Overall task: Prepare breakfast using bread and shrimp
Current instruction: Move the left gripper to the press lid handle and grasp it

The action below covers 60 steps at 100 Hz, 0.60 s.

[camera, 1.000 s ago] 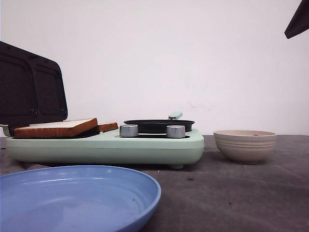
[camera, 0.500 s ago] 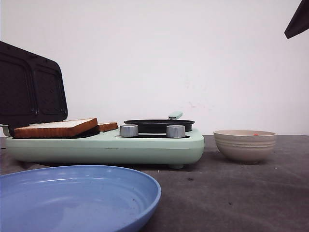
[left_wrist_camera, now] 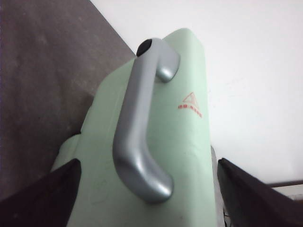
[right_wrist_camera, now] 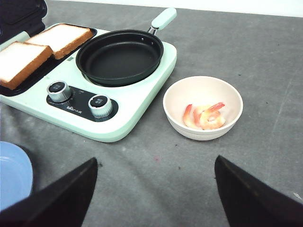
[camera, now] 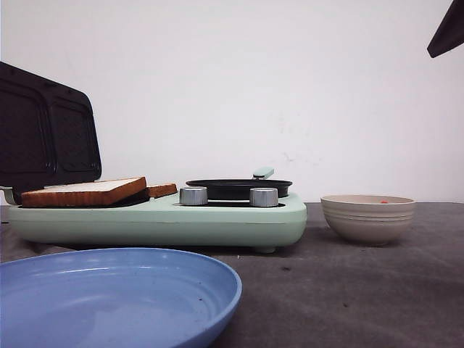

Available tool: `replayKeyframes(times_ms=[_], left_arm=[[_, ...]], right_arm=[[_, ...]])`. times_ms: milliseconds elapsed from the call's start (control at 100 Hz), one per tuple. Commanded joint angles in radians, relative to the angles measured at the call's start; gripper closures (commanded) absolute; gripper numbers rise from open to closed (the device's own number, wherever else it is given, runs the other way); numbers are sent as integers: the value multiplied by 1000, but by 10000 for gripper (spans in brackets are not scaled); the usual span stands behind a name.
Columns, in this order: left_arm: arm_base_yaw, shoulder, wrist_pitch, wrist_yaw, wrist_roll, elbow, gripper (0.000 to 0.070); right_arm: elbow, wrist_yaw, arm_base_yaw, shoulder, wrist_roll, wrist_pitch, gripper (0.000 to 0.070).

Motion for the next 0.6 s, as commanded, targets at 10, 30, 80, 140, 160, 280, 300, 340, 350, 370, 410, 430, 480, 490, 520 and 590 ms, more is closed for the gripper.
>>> replayKeyframes(times_ms=[10, 30, 80, 140, 160, 280, 300, 340, 350, 370, 410, 430, 480, 490, 520, 590], left_arm=[[2, 14, 26, -12, -10, 18, 186], [2, 14, 28, -16, -10, 18, 187], [1, 14, 33, -21, -10, 18, 191], [0, 16, 35, -21, -10, 18, 198], [-1, 16, 35, -21, -10, 18, 202], [-10, 23, 43, -21, -10, 18, 227], [-12, 24, 45, -21, -10, 18, 228], [-16, 27, 48, -21, -10, 18, 232], [-16, 28, 48, -21, -10, 18, 232], [-18, 29, 50, -21, -10, 18, 233], [-23, 33, 51, -20, -11, 18, 236], [-25, 36, 51, -20, -11, 18, 242], [-30, 42, 50, -20, -11, 18, 268], [-31, 44, 50, -20, -11, 18, 272], [-33, 49, 50, -20, -12, 18, 273], [-38, 59, 51, -21, -18, 18, 289]], right_arm=[[3, 0, 6, 4, 10, 8, 221], [3, 0, 6, 4, 10, 8, 221], [3, 0, 6, 4, 10, 8, 221], [3, 0, 6, 4, 11, 8, 221], [3, 0, 6, 4, 10, 8, 221], [3, 0, 6, 4, 11, 10, 221], [3, 0, 6, 4, 11, 10, 221], [3, 1, 6, 4, 11, 9, 221], [3, 0, 6, 4, 11, 9, 221], [3, 0, 6, 4, 11, 9, 221], [3, 0, 6, 4, 11, 9, 221], [3, 0, 6, 4, 11, 9, 221], [3, 0, 6, 4, 11, 9, 221], [3, 0, 6, 4, 11, 9, 221], [3, 0, 6, 4, 11, 9, 221], [3, 0, 6, 4, 11, 9, 221]])
